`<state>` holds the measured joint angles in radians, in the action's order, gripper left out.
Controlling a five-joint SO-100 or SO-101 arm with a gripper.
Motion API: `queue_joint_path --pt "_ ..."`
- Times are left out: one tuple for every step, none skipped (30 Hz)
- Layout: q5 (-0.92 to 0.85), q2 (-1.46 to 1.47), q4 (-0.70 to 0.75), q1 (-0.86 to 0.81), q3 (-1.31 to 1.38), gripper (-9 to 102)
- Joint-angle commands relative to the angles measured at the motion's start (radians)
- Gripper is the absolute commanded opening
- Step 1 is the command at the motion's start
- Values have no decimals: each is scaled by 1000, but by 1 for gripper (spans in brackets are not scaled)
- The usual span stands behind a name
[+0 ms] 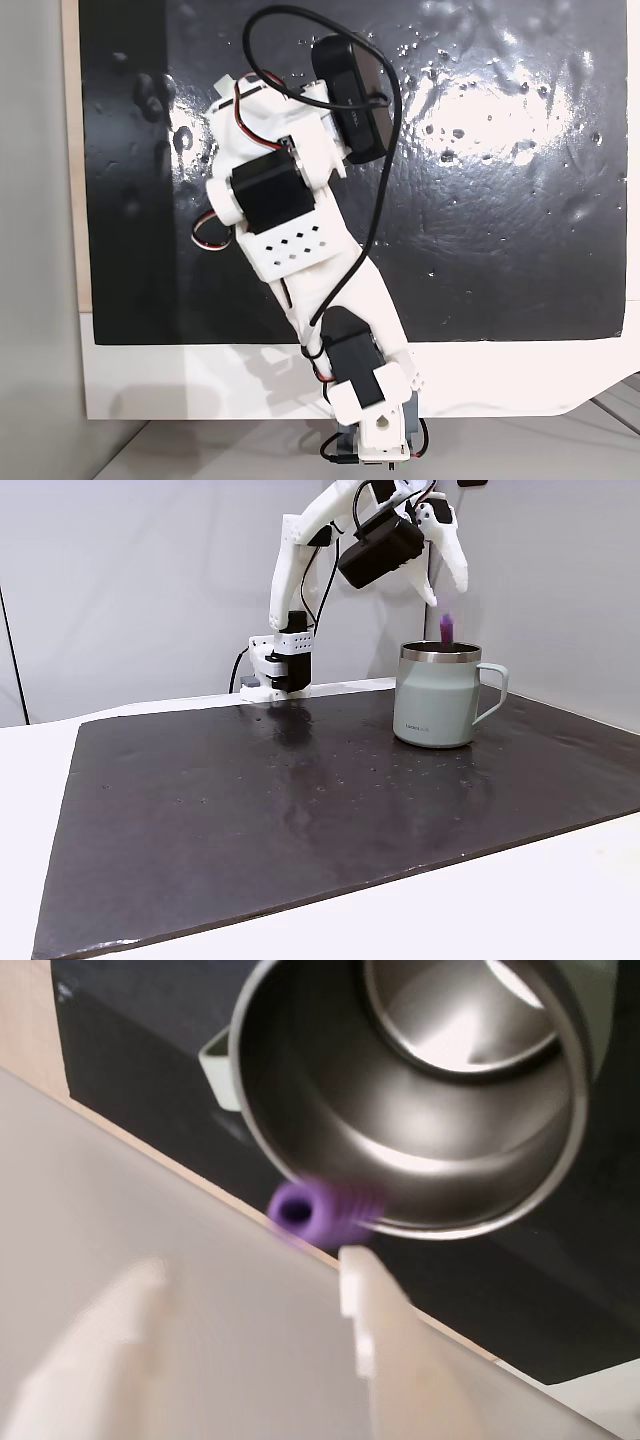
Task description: Grasp a pengrip and put it in the cup.
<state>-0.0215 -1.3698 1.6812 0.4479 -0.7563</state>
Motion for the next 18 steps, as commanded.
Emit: queue_joint_path --pt "-12 -67 9 -2 0 31" --pt "-12 -69 9 -2 -5 31" --pt "-14 -71 9 -3 -11 31" --pt "-14 -72 9 -3 -15 31" --pt "-14 -74 9 -3 -18 31" --pt "-14 -74 9 -3 -20 31" --pt "-14 -74 9 -3 -20 31" --pt "-14 -74 9 -3 -20 31" --pt "-14 -74 9 -3 -18 31" --pt "-14 -74 9 0 -18 31" --pt "-14 -74 9 0 -18 31" --pt "-14 -74 9 2 -18 31" --pt "-14 -74 9 2 -17 31" --pt "-14 -72 9 2 -17 31" --pt "-14 -71 9 2 -17 31" --pt "-14 -71 9 2 -17 31" --pt "-15 -71 9 2 -17 31" --pt "-17 -71 9 2 -17 31"
